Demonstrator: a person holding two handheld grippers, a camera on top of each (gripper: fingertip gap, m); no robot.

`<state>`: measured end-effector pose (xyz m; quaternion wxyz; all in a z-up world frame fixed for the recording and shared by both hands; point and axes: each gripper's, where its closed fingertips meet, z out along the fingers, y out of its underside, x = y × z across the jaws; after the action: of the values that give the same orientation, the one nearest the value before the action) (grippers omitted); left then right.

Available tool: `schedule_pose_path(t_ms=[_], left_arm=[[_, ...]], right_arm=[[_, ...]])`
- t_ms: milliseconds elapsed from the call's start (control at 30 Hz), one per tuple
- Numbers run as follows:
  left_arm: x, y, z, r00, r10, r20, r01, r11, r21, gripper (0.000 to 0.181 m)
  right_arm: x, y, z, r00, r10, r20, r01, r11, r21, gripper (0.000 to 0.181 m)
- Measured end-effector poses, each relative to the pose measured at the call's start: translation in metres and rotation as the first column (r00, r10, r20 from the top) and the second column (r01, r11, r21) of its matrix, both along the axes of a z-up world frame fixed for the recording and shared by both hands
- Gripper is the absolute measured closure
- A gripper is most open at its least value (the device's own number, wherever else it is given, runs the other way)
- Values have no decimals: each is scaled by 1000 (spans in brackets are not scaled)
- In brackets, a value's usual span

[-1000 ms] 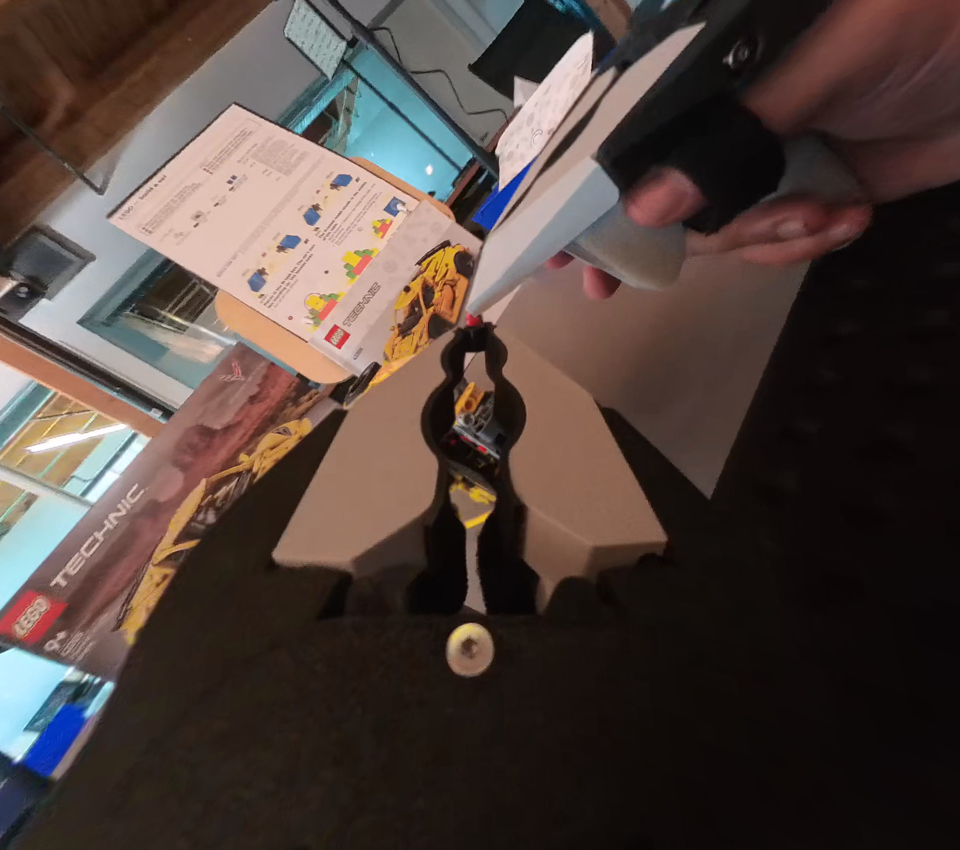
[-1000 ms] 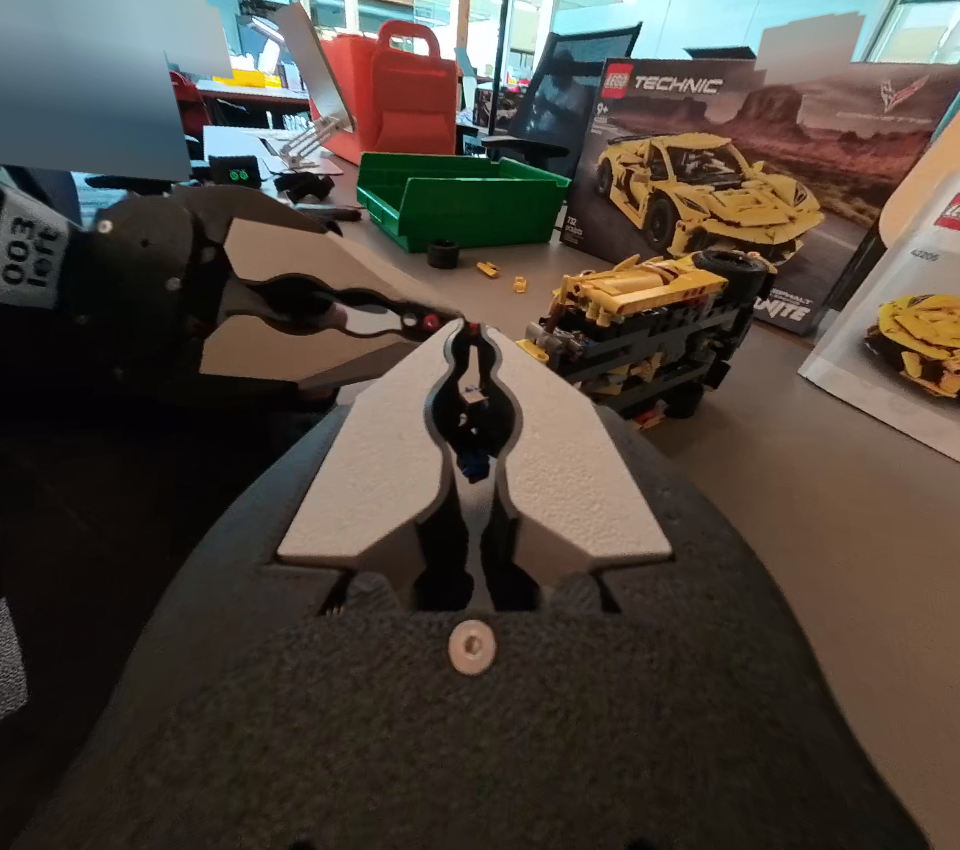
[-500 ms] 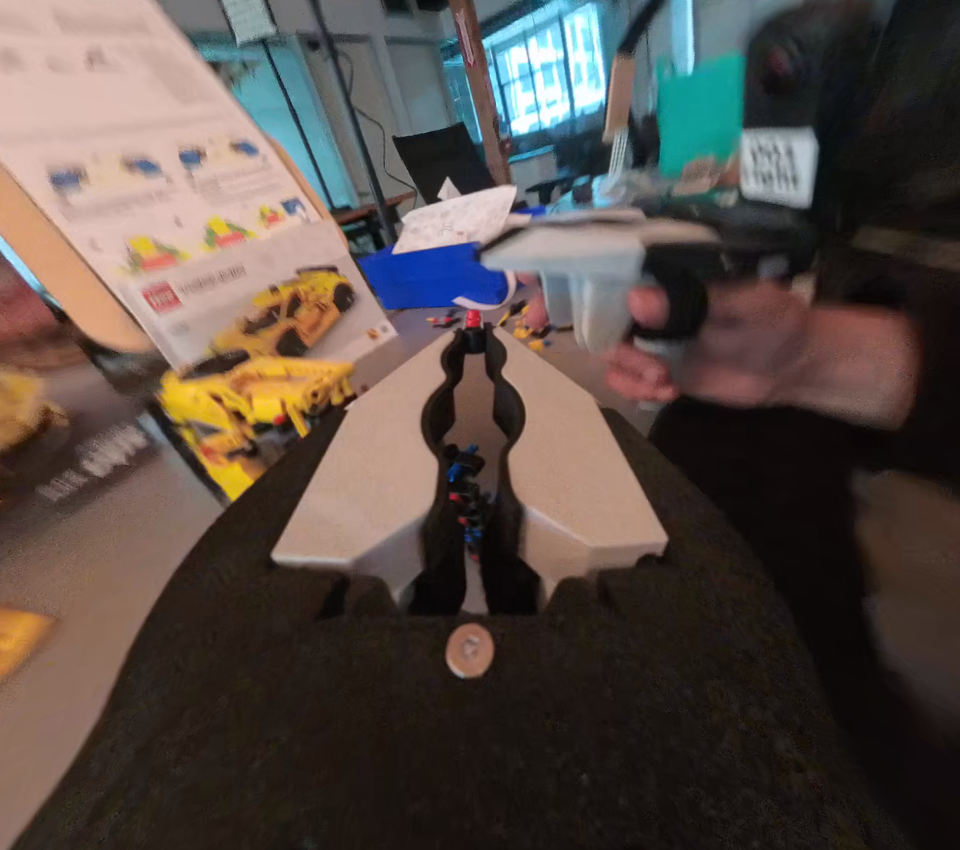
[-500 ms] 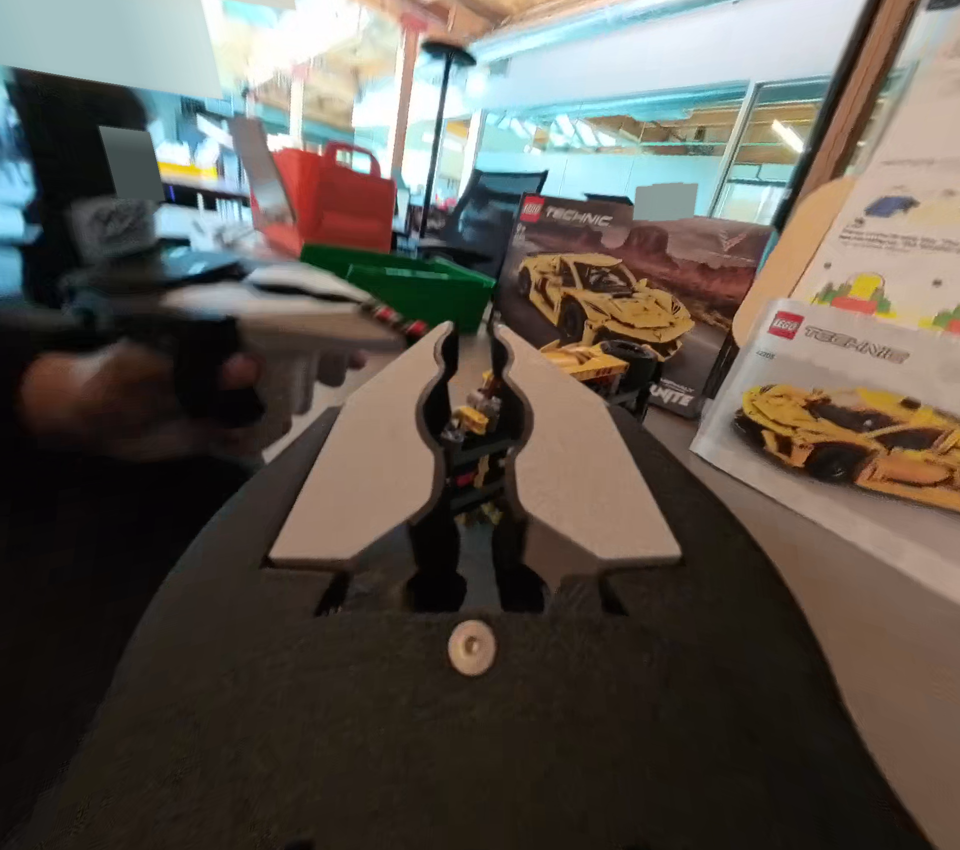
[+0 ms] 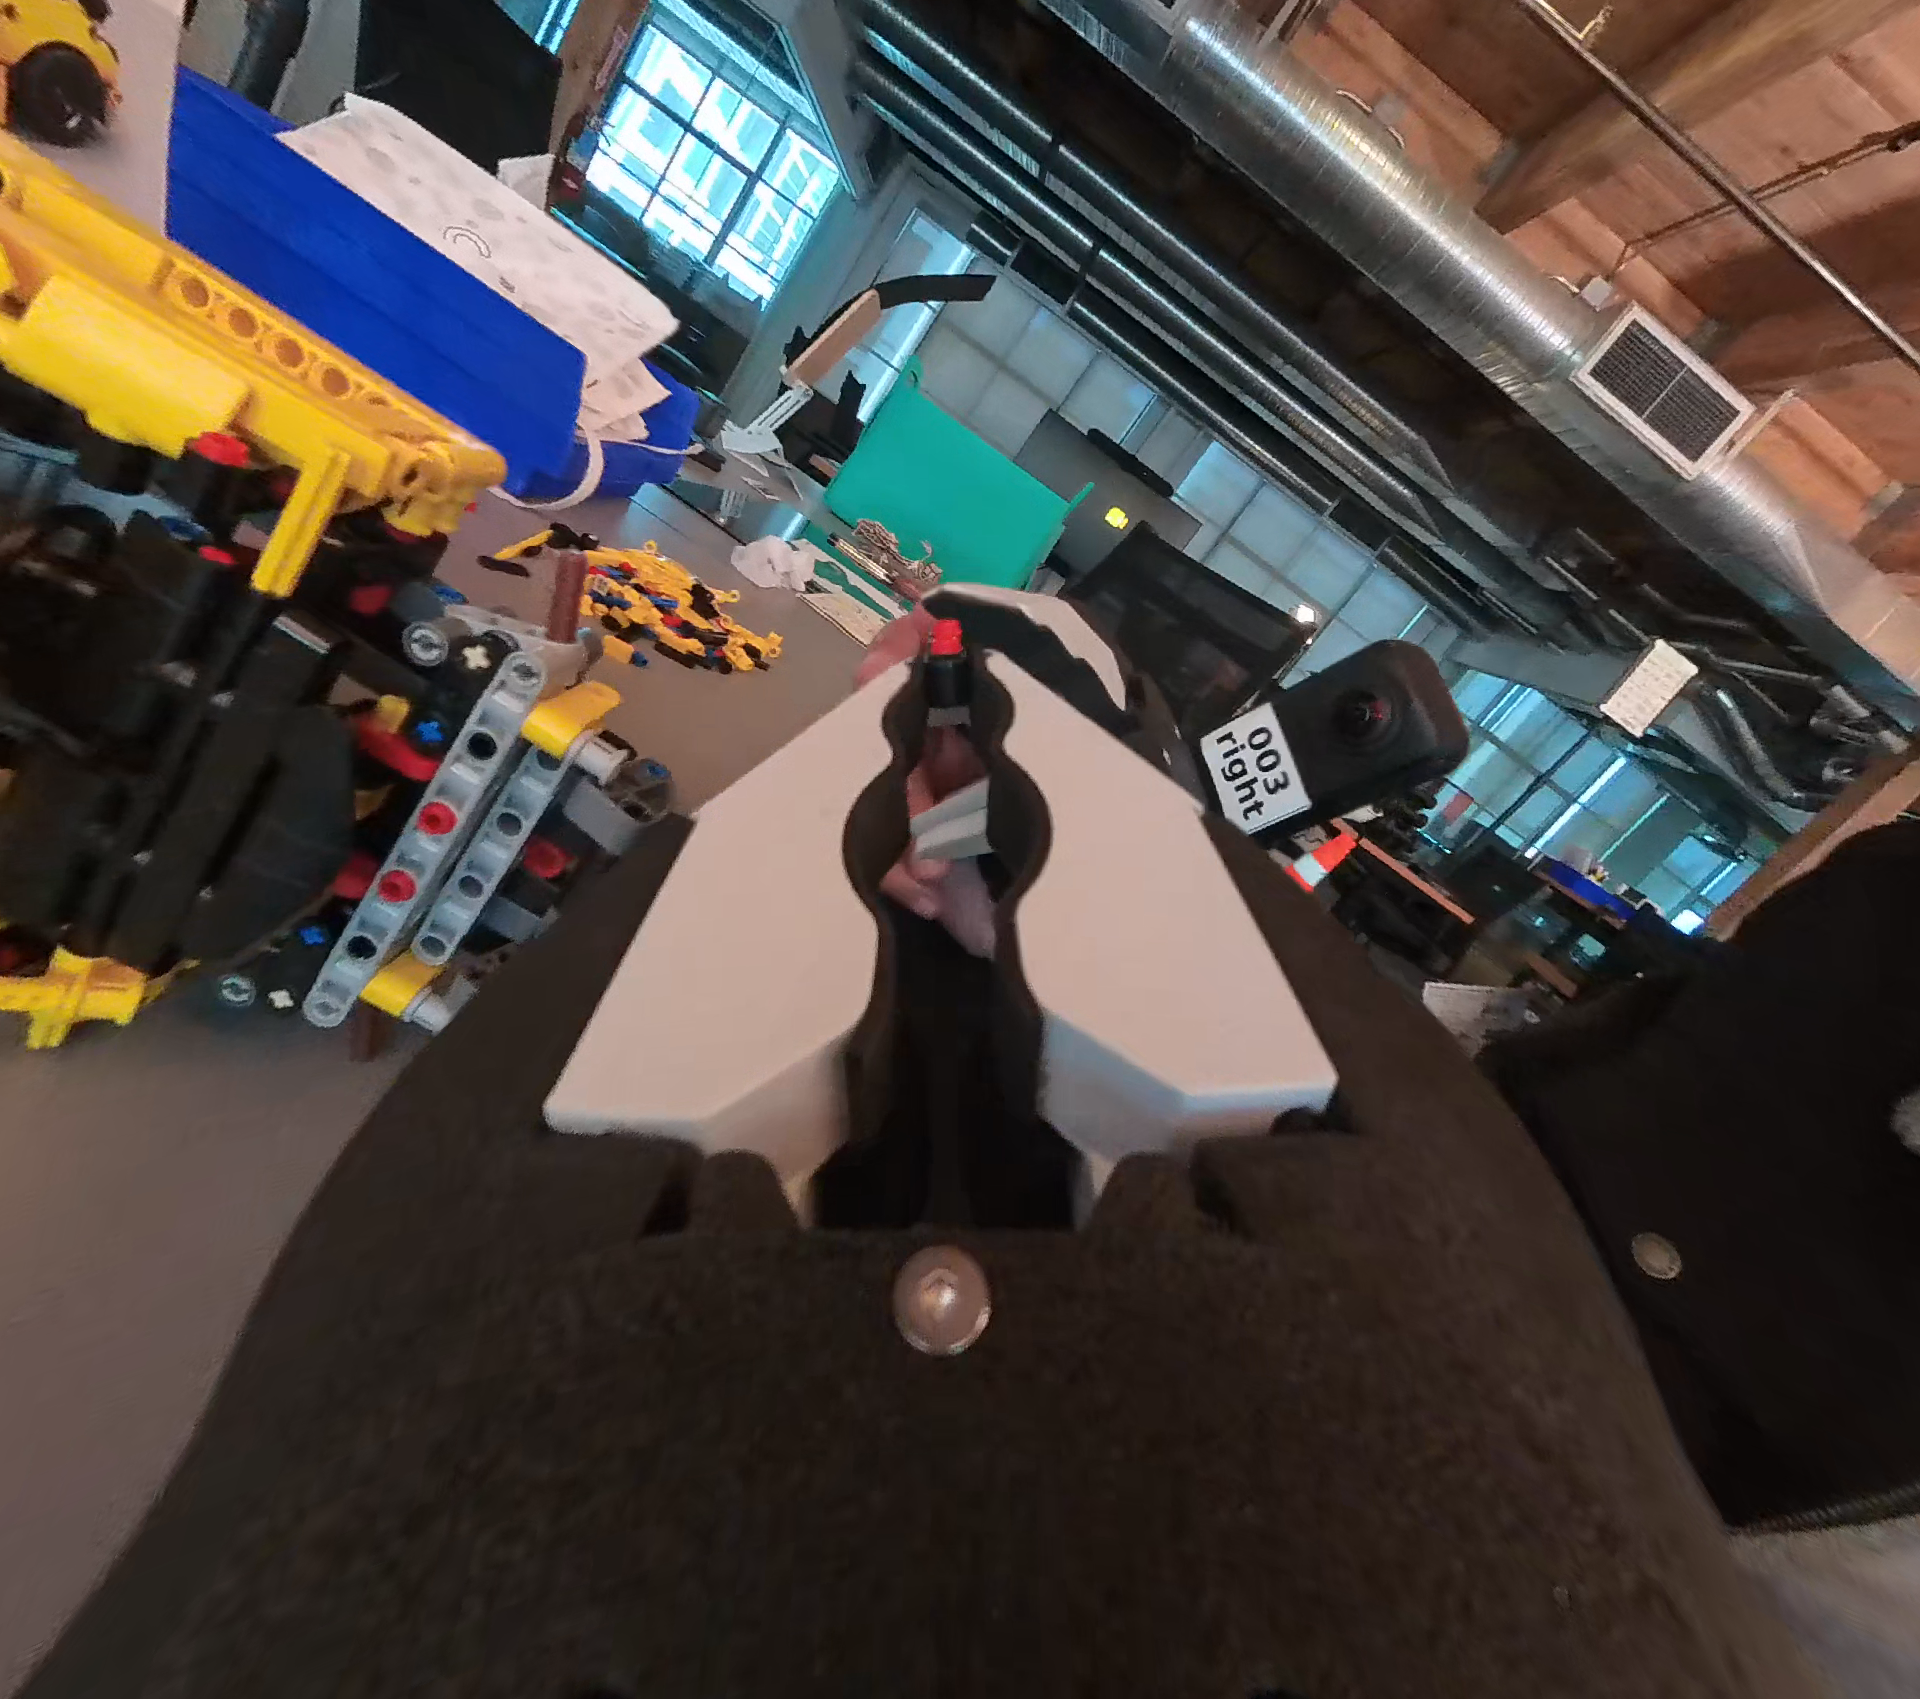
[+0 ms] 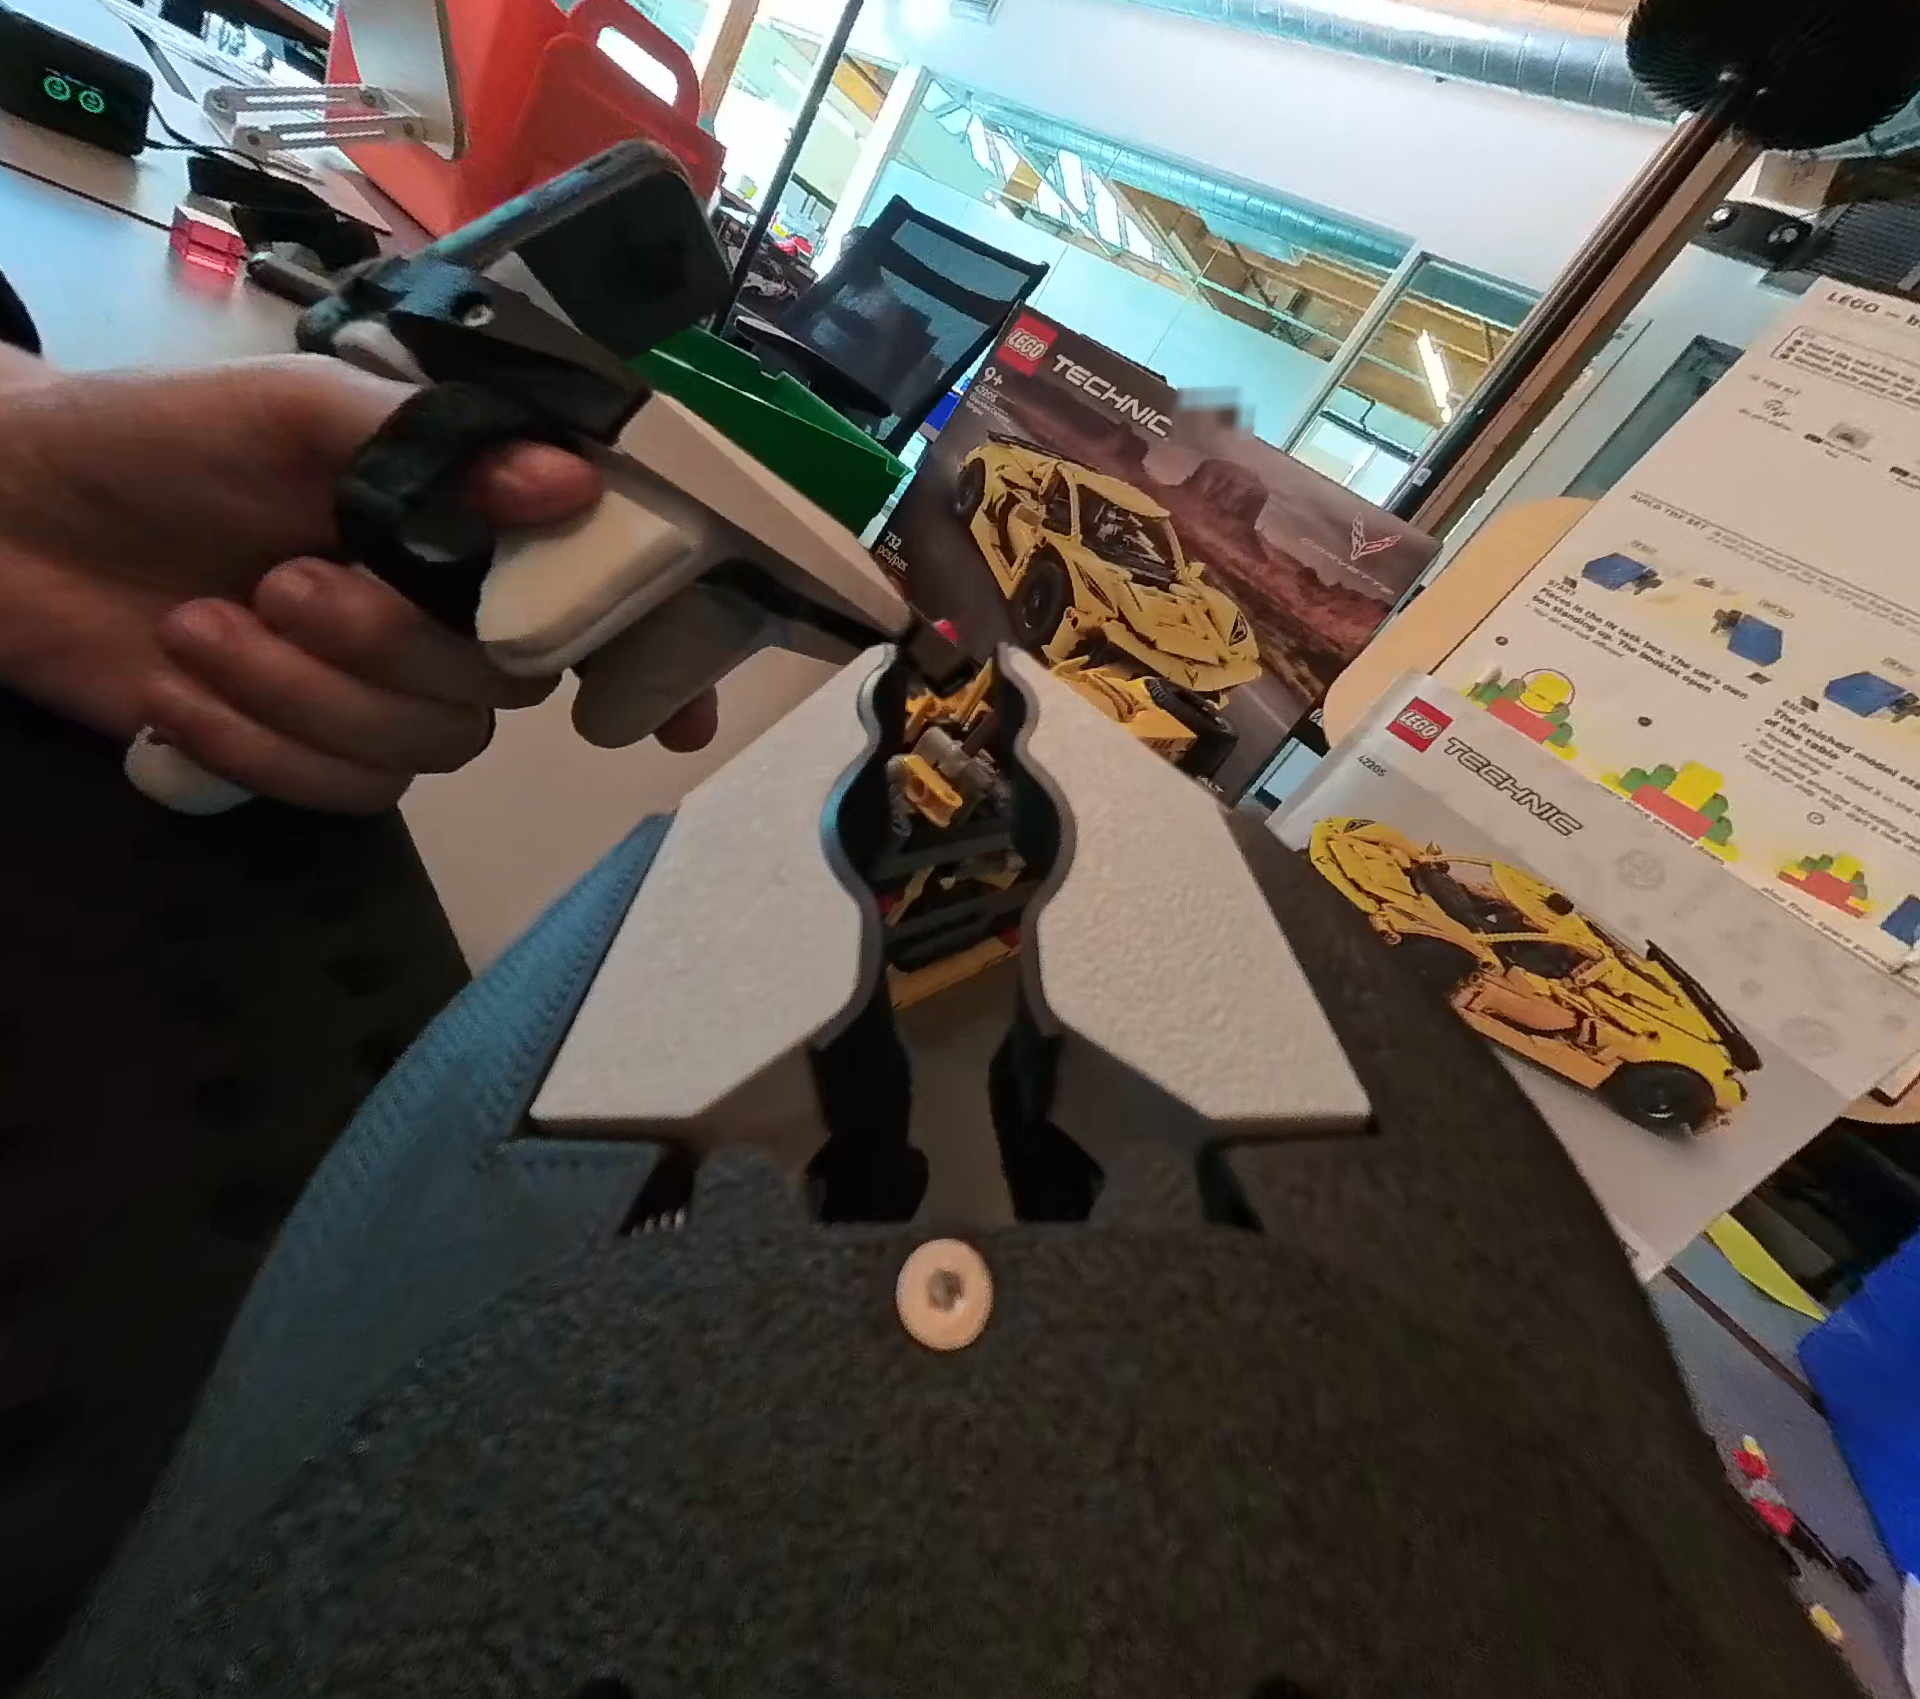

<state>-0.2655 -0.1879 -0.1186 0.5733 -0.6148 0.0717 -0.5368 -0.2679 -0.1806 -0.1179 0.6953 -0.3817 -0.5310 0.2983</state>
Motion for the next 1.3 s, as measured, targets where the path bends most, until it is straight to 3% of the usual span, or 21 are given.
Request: schedule_pose_path(t_ms=[200,267,300,333,400,433,467,500,533,567,633,733,867,933,1067,1200,1300], left_arm=[[0,-2,0,999,-32,11,33,999,-21,174],[-12,0,-7,983,53,-177,-55,998,-8,175],[-37,8,-12,929,188,-319,-192,981,18,174],[-77,15,-11,827,343,-445,-347,935,74,175],[-167,17,-9,587,527,-614,-563,811,159,175],[-217,16,-21,419,545,-726,-653,737,177,175],[-264,12,-41,260,490,-832,-718,674,173,175],[-302,7,-63,147,406,-902,-777,612,148,175],[-327,5,-77,94,362,-927,-820,557,134,174],[-337,8,-83,95,370,-924,-834,537,129,174],[-335,17,-91,156,391,-907,-839,538,88,174],[-340,23,-97,107,355,-929,-855,510,96,174],[-339,33,-108,216,348,-912,-876,483,-24,174],[-343,33,-116,213,316,-925,-881,472,-42,174],[-339,29,-135,253,244,-936,-868,485,-108,174],[-337,27,-140,304,259,-917,-866,476,-153,174],[-343,24,-139,290,270,-918,-879,454,-144,161]], right_arm=[[-1,-3,-1,1000,30,10,-29,1000,-9,171],[-6,-3,-11,998,24,62,-22,999,-27,174],[-7,1,-15,996,9,84,-5,999,-44,181],[-8,4,-17,996,10,93,-4,998,-66,180],[-8,6,-19,994,37,101,-24,991,-129,180],[-8,8,-20,994,43,100,-27,988,-152,180],[-8,9,-19,994,44,98,-27,986,-166,180],[-9,10,-19,994,41,97,-24,985,-173,180],[-9,11,-20,994,39,103,-20,984,-175,180],[-10,11,-22,993,38,109,-19,984,-175,180],[-10,12,-23,993,37,112,-16,984,-180,179],[-5,28,-19,996,-20,82,39,971,-237,181],[4,60,-19,997,-67,35,75,888,-453,170],[6,72,-23,996,-79,35,85,841,-535,161],[-2,77,-38,994,-48,101,99,792,-603,149],[-10,76,-49,991,21,133,73,743,-665,139],[-9,79,-46,995,56,77,18,688,-726,138]])
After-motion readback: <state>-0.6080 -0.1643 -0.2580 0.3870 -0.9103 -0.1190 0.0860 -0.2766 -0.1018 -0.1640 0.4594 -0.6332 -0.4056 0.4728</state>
